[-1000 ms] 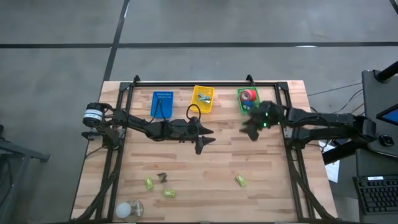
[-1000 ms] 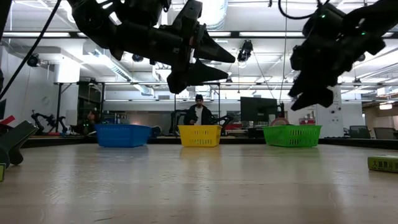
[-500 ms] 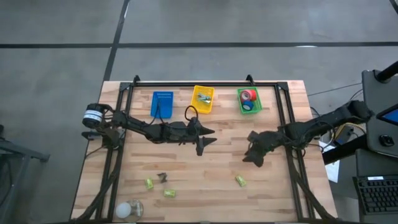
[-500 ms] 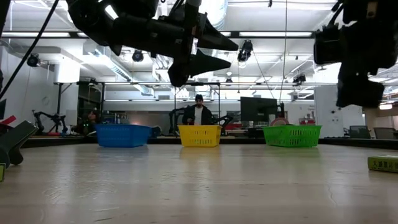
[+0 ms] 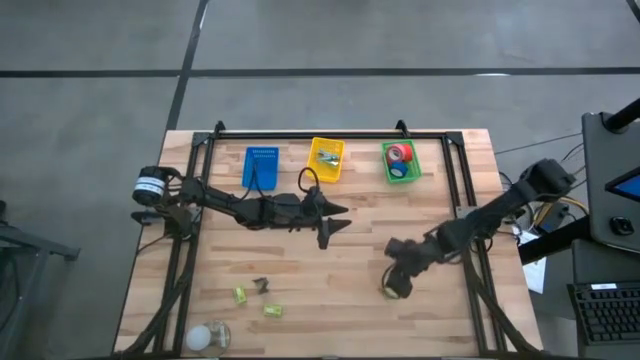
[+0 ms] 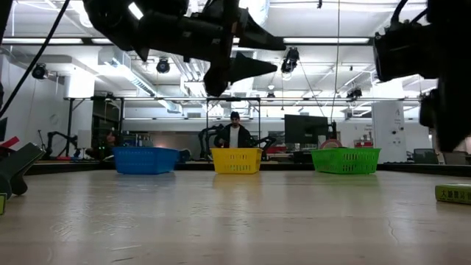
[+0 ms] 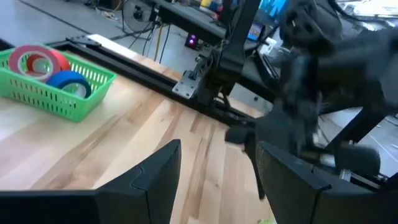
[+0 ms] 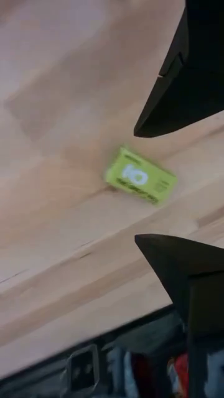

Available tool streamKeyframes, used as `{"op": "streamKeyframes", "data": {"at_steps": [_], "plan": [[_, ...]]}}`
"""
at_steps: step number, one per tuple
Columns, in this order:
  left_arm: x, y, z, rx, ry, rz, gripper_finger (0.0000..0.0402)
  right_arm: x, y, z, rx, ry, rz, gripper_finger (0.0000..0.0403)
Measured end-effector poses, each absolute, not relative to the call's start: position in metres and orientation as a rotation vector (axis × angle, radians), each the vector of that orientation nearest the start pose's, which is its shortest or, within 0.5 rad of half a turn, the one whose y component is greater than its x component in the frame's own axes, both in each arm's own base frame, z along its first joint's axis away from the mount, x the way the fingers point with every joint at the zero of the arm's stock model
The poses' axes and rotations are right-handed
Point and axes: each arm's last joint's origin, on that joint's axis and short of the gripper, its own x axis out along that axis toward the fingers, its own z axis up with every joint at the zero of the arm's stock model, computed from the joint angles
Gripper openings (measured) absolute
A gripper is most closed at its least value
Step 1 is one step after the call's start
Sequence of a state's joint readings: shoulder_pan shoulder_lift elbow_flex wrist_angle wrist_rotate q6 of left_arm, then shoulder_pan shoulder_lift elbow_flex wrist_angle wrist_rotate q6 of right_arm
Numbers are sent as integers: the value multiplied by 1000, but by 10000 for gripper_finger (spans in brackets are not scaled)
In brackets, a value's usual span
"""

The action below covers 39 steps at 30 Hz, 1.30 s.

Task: Pick and place Stapler, Stapler remover, tape
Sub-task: Put the green staple box into the blue bin

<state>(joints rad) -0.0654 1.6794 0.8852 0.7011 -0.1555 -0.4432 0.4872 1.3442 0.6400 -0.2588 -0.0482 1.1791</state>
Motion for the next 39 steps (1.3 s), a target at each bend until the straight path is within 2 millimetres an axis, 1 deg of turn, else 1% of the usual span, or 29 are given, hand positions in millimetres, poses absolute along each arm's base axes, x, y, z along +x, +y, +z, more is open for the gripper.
{"op": "streamKeyframes", "data": {"at_steps": [3, 7, 10, 15, 18, 21, 27, 33, 36, 39], "plan": [[360, -19, 228, -417, 57, 104, 212, 219, 128, 164, 828, 1155, -141, 257], [361, -19, 231, -408, 50, 102, 212, 230, 145, 160, 801, 1174, -143, 252], [363, -19, 235, -402, 38, 100, 212, 236, 152, 151, 764, 1212, -180, 248], [364, -20, 237, -378, 35, 98, 212, 237, 153, 139, 659, 1316, -306, 239], [364, -20, 237, -376, 33, 98, 212, 238, 155, 139, 623, 1337, -336, 236], [364, -20, 237, -372, 34, 98, 212, 240, 159, 139, 601, 1336, -335, 235], [364, -20, 236, -371, 44, 99, 212, 231, 167, 138, 502, 1401, -302, 228], [364, -20, 236, -371, 52, 100, 212, 225, 171, 136, 471, 1410, -297, 216], [364, -20, 235, -371, 55, 101, 212, 224, 172, 136, 457, 1408, -292, 207], [364, -20, 235, -371, 55, 101, 212, 224, 172, 136, 440, 1414, -282, 188]]}}
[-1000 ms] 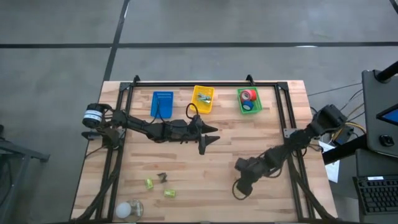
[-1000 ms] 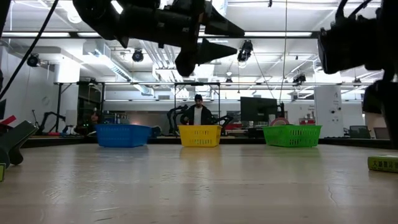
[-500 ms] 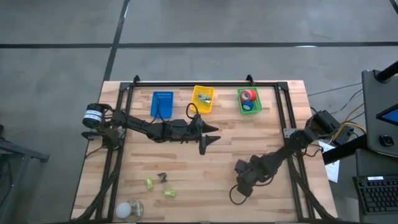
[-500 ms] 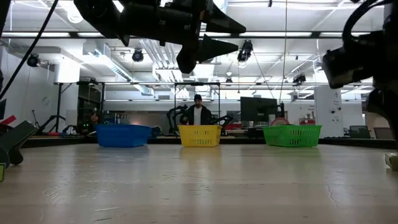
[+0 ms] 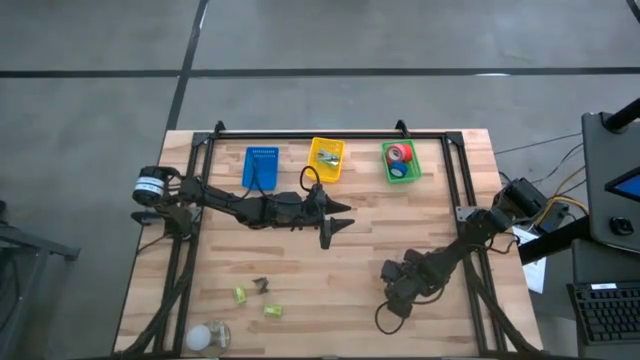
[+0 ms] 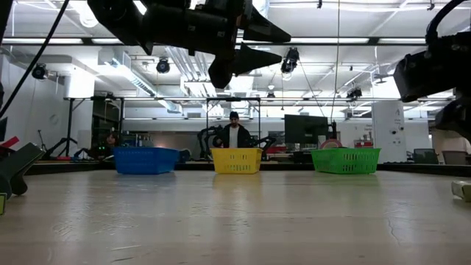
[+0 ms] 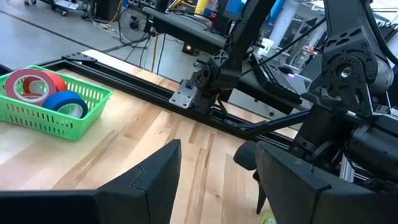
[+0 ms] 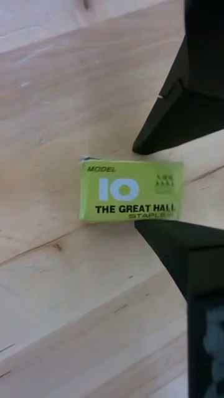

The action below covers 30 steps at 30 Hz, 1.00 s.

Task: Pick and place Stapler, Stapler remover, tape
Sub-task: Put the green staple box into the blue bin

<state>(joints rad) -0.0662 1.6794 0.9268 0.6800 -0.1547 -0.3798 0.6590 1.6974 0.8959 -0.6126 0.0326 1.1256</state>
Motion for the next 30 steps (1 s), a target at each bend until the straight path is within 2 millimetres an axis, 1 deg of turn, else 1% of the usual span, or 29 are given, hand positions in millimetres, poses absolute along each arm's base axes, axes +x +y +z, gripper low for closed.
{"op": "streamKeyframes", "data": {"at_steps": [7, 10, 13, 19, 24, 28, 30], "plan": [[364, -20, 235, -366, 55, 101, 212, 223, 171, 135, 393, 1403, -270, 121], [364, -20, 235, -366, 56, 102, 212, 223, 171, 135, 340, 1380, -255, 102], [364, -20, 235, -366, 56, 102, 212, 224, 170, 136, 284, 1357, -237, 101], [364, -20, 235, -389, 53, 102, 212, 225, 166, 143, 182, 1257, -247, 119], [364, -20, 236, -417, 51, 103, 212, 227, 155, 158, 72, 1137, -298, 111], [364, -19, 236, -444, 49, 107, 212, 230, 140, 178, -38, 967, -388, 109], [364, -19, 235, -451, 50, 107, 212, 231, 131, 188, -73, 909, -424, 111]]}}
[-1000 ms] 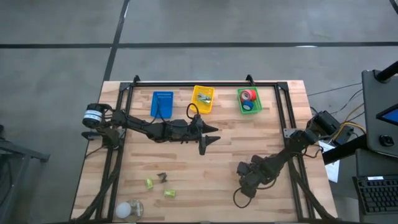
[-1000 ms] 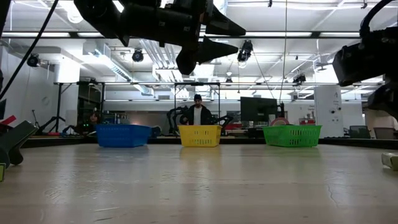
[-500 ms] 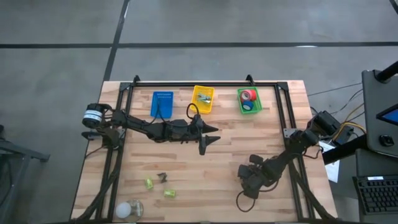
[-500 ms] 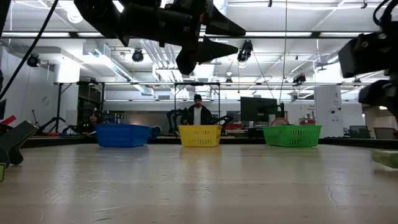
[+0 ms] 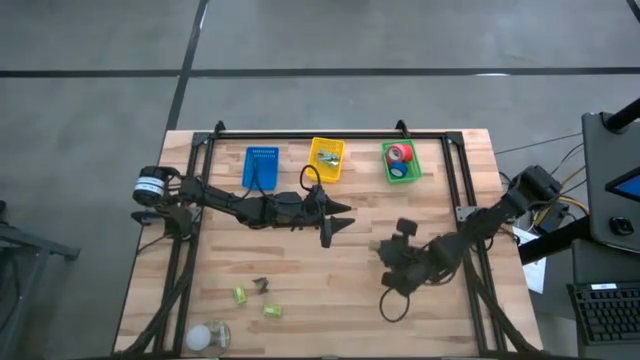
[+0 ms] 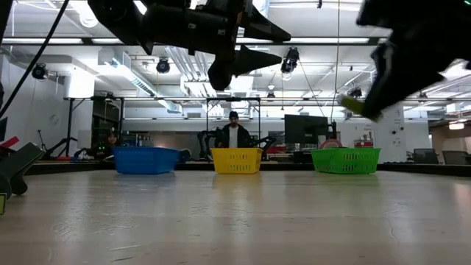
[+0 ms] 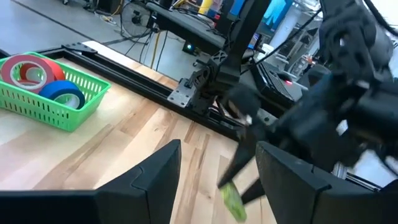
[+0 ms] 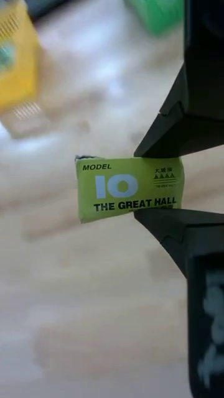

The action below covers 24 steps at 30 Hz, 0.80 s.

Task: Pick and place Stapler, Stapler remover, tape
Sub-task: Put the green staple box into the blue bin

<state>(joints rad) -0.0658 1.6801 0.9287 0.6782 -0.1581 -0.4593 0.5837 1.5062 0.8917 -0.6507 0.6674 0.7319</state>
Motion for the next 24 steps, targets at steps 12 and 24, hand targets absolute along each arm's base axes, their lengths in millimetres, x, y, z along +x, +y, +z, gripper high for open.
{"op": "streamKeyframes", "data": {"at_steps": [12, 24], "plan": [[368, -19, 227, -577, 66, 123, 211, 243, 99, 218, -239, 789, -481, 112], [380, -18, 225, -586, 64, 131, 211, 257, 97, 232, -344, 717, -555, 114]]}}
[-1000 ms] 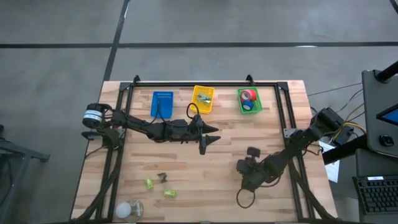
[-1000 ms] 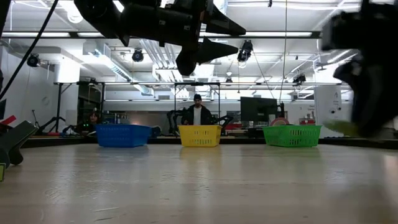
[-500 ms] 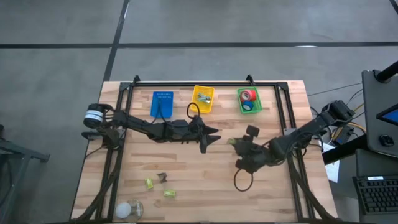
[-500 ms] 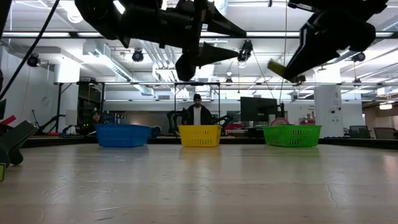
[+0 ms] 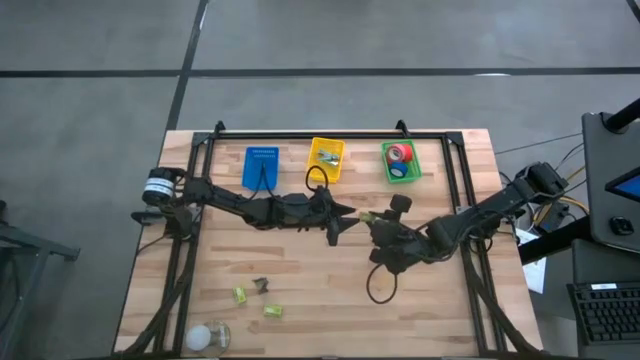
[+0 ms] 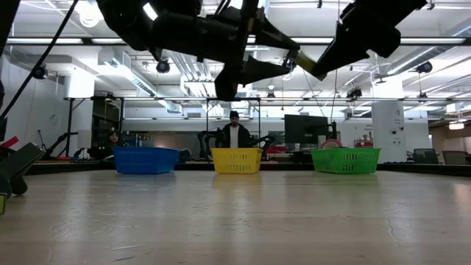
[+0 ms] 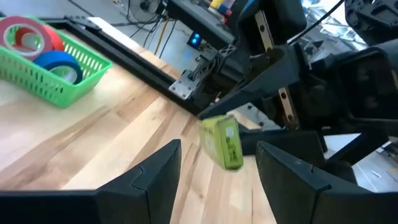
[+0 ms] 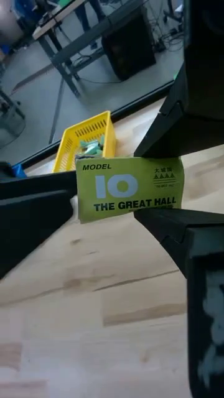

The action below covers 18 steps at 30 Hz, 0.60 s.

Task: Pick and place Stapler, Stapler remover, tape
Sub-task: Put the green staple box into the blue bin

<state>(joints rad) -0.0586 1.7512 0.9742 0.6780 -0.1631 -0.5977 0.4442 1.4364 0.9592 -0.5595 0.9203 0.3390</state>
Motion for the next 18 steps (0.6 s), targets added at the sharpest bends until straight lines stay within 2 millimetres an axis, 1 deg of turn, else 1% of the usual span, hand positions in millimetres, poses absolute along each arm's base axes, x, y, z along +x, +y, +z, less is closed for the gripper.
{"op": "streamKeyframes", "data": {"at_steps": [8, 14, 18], "plan": [[391, -18, 221, -563, 69, 123, 211, 260, 90, 233, -330, 717, -572, 115], [392, -17, 217, -559, 80, 129, 210, 261, 90, 232, -327, 717, -568, 114], [393, -17, 218, -538, 75, 128, 198, 261, 91, 231, -331, 743, -528, 117]]}}
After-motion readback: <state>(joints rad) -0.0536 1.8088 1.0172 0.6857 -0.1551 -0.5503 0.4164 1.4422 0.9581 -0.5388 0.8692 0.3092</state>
